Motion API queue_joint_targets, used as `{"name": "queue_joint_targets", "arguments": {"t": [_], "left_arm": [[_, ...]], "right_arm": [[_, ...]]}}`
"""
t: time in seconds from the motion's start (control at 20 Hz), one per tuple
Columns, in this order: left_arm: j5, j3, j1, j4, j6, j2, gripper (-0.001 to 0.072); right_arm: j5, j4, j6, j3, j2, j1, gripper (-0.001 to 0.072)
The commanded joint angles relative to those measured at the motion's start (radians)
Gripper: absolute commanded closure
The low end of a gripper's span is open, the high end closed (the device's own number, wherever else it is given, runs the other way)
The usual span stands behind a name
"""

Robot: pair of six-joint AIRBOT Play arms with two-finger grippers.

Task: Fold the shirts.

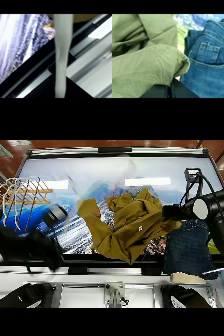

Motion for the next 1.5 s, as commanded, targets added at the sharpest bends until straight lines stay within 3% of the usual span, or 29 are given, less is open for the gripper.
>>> {"name": "queue_joint_targets", "arguments": {"t": [0.0,0.2,0.55,0.65,1.0,1.25,1.45], "left_arm": [[-0.062,-0.087,-0.317,0.038,-0.150,0.009,0.0663],[0.027,-0.161,-0.461,0.036,-0.278,-0.006,0.0662],[0.250,-0.203,-0.492,0.034,-0.293,-0.146,0.0663],[0.287,-0.203,-0.477,0.054,-0.334,-0.203,0.0662],[0.270,-0.186,-0.425,0.095,-0.354,-0.199,0.0663],[0.158,-0.186,-0.432,0.075,-0.349,-0.180,0.0663],[0.204,-0.187,-0.428,0.089,-0.347,-0.162,0.0662]], "right_arm": [[-0.005,0.004,-0.039,0.002,-0.005,-0.032,0.0646],[-0.006,0.022,-0.057,0.002,-0.005,-0.032,0.0647],[0.000,0.079,-0.079,0.010,-0.005,-0.031,0.0647],[0.026,0.083,-0.101,0.039,-0.005,-0.031,0.0647],[0.104,0.053,-0.206,0.116,-0.005,-0.032,0.0647],[0.115,0.043,-0.256,0.116,-0.005,-0.032,0.0647],[0.107,0.104,-0.263,0.116,-0.005,-0.031,0.0647]]}}
